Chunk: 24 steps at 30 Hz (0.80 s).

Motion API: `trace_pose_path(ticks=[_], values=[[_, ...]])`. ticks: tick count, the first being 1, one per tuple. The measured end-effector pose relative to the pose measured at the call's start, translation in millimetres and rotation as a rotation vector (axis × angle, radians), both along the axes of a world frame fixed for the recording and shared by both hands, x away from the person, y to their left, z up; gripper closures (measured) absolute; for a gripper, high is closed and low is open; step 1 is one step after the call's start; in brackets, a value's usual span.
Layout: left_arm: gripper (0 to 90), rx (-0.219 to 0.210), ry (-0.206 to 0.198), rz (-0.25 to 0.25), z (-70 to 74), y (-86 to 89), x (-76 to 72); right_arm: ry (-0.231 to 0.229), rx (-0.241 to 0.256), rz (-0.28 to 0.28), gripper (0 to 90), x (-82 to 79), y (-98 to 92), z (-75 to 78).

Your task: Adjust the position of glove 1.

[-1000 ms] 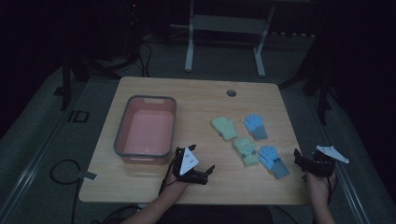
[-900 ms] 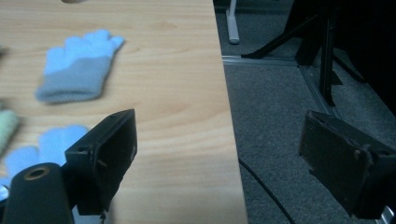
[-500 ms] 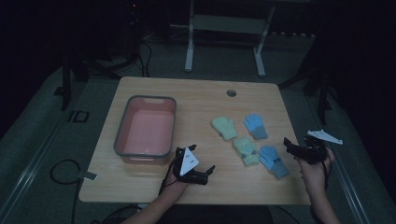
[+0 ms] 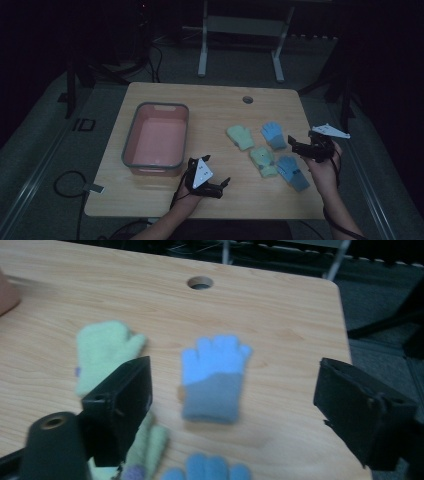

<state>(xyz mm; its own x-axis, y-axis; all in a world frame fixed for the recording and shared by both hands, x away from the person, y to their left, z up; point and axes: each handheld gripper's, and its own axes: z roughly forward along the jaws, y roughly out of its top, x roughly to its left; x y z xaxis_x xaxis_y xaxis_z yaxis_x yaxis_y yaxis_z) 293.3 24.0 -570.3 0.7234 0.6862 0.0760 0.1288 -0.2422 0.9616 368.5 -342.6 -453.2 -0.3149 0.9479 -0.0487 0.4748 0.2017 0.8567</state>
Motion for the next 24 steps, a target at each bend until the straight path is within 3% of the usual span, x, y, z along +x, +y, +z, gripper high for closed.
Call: trace_pose_path(ticks=[9,16,24], values=[[0.1,0.002,-0.001,0.0,0.0,-0.1,-0.1,0.014,-0.017,0.047,22.3,15.8,21.6,0.8],[0.1,0.003,-0.002,-0.001,0.0,-0.1,-0.2,0.027,-0.022,0.115,31.5,29.4,42.0,-2.8],[0.1,0.004,-0.004,-0.003,0.0,-0.2,-0.3,0.038,-0.018,0.193,35.8,39.8,61.7,-5.5]])
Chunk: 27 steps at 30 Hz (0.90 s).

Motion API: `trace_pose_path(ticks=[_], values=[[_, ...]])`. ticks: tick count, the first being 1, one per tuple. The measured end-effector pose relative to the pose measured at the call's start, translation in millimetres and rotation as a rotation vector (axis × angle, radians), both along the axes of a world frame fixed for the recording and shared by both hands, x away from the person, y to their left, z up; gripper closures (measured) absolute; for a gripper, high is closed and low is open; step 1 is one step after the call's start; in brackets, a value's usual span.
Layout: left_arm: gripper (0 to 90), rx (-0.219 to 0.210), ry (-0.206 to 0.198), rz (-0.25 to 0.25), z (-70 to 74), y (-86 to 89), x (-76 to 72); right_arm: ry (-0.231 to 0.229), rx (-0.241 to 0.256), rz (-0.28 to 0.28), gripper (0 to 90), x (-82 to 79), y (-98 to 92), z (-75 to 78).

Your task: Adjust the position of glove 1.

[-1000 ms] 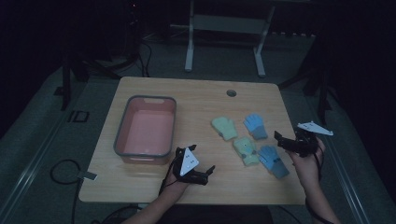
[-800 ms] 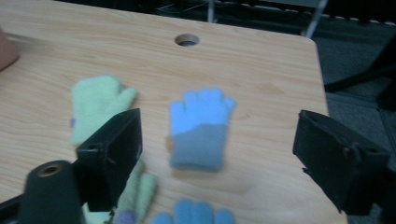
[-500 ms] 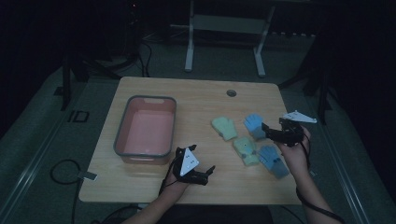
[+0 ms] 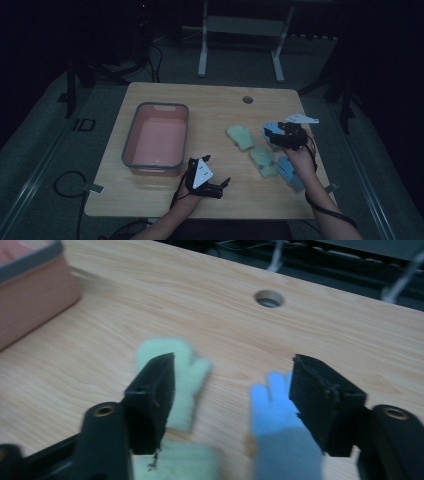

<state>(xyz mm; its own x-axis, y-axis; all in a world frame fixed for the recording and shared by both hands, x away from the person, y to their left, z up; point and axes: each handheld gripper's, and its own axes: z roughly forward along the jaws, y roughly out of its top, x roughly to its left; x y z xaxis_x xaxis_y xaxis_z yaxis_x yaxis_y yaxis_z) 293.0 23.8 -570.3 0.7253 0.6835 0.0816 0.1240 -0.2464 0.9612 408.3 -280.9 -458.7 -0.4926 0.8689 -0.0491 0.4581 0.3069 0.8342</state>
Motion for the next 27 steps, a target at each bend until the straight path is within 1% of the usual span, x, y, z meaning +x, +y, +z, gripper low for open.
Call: trace_pose_path(ticks=[2,3,6,10,12,13,15,20,27], values=[[0.1,0.0,0.0,-0.001,0.0,0.0,0.0,0.006,-0.005,0.027,37.3,5.0,7.7,-1.7],[0.1,0.0,0.0,-0.001,0.0,0.0,0.0,0.004,-0.009,0.031,39.0,6.4,10.2,-2.3],[0.1,-0.001,0.001,-0.002,0.0,0.1,0.1,0.009,-0.011,0.058,40.6,11.1,17.2,-3.9],[0.1,0.001,-0.001,-0.003,0.0,0.1,0.0,0.03,-0.015,0.092,40.6,17.9,26.8,-8.6],[0.1,0.001,-0.001,-0.003,0.0,0.1,0.0,0.033,-0.016,0.098,41.2,19.4,29.4,-10.5],[0.1,0.0,-0.001,-0.003,0.0,0.1,0.0,0.041,-0.013,0.106,41.9,20.9,31.8,-12.4],[0.1,0.001,-0.001,-0.005,0.0,0.2,0.0,0.055,-0.03,0.13,42.7,25.6,39.6,-18.4],[0.1,0.0,-0.001,-0.006,0.0,0.1,0.0,0.074,-0.04,0.149,44.3,31.8,48.2,-24.6],[0.1,0.0,0.0,-0.008,0.0,0.0,-0.1,0.107,-0.059,0.174,48.2,45.0,59.2,-36.8]])
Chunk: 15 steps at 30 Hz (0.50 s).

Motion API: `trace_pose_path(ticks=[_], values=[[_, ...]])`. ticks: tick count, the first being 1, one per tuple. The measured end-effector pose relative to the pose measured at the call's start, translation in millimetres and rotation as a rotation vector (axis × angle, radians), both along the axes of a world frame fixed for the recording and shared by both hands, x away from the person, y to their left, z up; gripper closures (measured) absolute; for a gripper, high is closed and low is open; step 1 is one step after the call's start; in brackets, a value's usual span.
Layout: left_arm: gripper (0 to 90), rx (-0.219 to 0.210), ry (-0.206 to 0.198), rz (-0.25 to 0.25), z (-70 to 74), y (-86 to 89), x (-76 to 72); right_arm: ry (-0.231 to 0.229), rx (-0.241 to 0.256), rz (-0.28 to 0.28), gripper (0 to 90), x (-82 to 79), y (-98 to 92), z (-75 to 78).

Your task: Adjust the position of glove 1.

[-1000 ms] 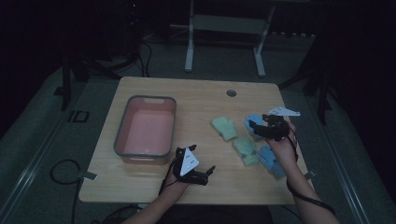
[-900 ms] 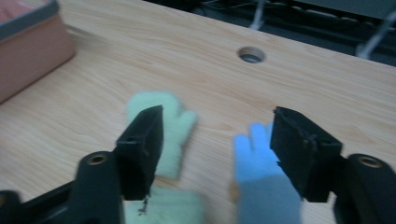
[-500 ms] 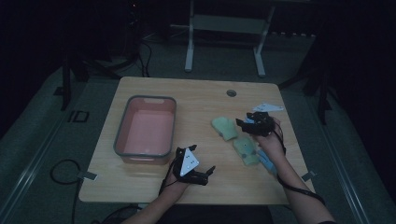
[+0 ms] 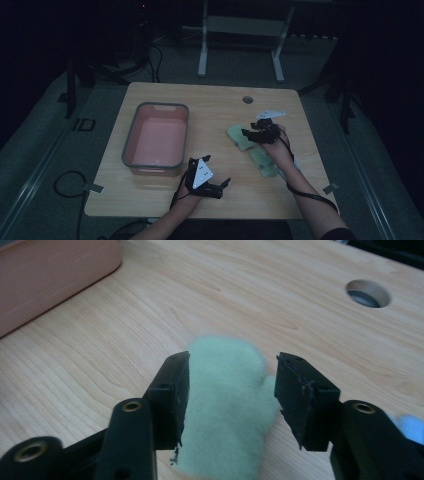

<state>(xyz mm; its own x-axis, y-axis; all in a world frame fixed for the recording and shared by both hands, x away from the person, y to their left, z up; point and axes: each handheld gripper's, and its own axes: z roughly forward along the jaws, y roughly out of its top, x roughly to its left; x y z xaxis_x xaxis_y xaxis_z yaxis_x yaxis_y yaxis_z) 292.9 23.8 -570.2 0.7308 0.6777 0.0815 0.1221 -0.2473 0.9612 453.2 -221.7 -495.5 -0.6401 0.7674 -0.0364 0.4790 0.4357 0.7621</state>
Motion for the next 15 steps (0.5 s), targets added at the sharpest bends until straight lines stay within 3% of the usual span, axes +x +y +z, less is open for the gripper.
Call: trace_pose_path(ticks=[7,15], values=[[0.1,0.005,-0.003,-0.003,0.0,-0.3,-0.4,0.039,0.001,0.028,55.4,15.3,7.1,-7.8],[0.1,0.004,-0.004,-0.004,0.0,-0.4,-0.5,0.085,-0.031,0.055,63.5,28.9,11.4,-23.4]])
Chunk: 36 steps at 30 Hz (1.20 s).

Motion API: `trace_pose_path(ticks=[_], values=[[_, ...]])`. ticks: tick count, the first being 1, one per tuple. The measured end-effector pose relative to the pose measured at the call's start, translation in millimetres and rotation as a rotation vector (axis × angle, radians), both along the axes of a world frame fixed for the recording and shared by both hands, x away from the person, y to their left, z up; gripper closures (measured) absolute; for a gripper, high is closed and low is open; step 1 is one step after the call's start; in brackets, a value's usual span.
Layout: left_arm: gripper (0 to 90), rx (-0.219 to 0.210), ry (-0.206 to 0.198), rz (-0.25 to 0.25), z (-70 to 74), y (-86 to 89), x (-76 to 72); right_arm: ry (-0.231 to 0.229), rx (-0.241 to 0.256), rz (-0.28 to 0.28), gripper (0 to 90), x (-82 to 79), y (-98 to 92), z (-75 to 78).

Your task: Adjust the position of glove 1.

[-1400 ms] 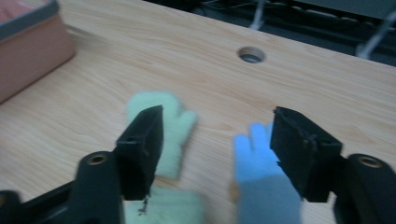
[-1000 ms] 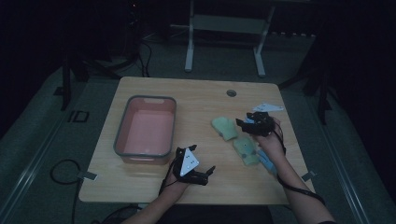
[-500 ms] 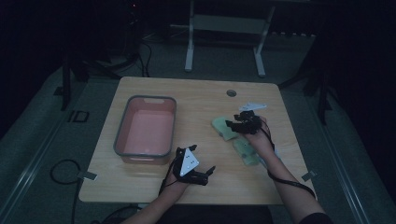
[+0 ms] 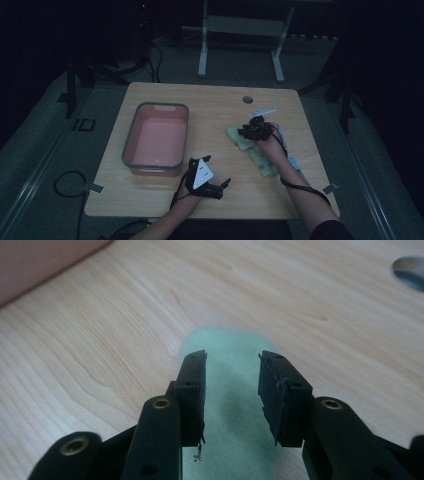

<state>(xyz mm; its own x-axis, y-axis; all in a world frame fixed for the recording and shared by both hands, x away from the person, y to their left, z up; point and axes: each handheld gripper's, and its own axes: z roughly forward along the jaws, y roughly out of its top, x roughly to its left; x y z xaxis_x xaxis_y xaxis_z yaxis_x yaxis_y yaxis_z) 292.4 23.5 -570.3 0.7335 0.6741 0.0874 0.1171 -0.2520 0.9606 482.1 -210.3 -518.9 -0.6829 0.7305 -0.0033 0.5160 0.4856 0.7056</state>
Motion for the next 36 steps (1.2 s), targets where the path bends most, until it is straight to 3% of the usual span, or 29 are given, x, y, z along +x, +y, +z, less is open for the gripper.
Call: trace_pose_path(ticks=[2,3,8,11,18,23,27,36], values=[[0.1,-0.001,0.002,-0.001,0.0,0.2,0.2,-0.001,-0.009,0.004,63.5,1.1,0.2,-2.3],[0.1,-0.003,0.003,0.0,0.0,0.2,0.3,0.012,-0.037,0.004,62.8,5.0,0.3,-9.1],[0.1,-0.004,0.004,0.0,0.0,0.2,0.4,0.054,-0.061,0.0,58.9,11.3,-0.9,-21.1],[0.1,-0.001,0.003,0.0,0.0,0.1,0.2,0.065,-0.044,-0.003,64.0,12.9,-3.5,-25.4],[0.1,-0.002,0.003,0.002,0.0,0.0,0.3,0.052,-0.073,-0.002,80.0,10.4,0.9,-25.0],[0.1,-0.003,0.005,0.003,0.0,0.0,0.4,0.052,-0.082,-0.04,84.6,8.8,5.8,-23.9],[0.1,-0.003,0.005,0.004,0.0,0.1,0.4,0.069,-0.058,-0.081,85.8,7.3,7.1,-19.5],[0.1,-0.012,0.014,0.009,0.1,1.0,1.3,0.023,0.032,-0.145,85.8,-10.6,17.6,16.2]])
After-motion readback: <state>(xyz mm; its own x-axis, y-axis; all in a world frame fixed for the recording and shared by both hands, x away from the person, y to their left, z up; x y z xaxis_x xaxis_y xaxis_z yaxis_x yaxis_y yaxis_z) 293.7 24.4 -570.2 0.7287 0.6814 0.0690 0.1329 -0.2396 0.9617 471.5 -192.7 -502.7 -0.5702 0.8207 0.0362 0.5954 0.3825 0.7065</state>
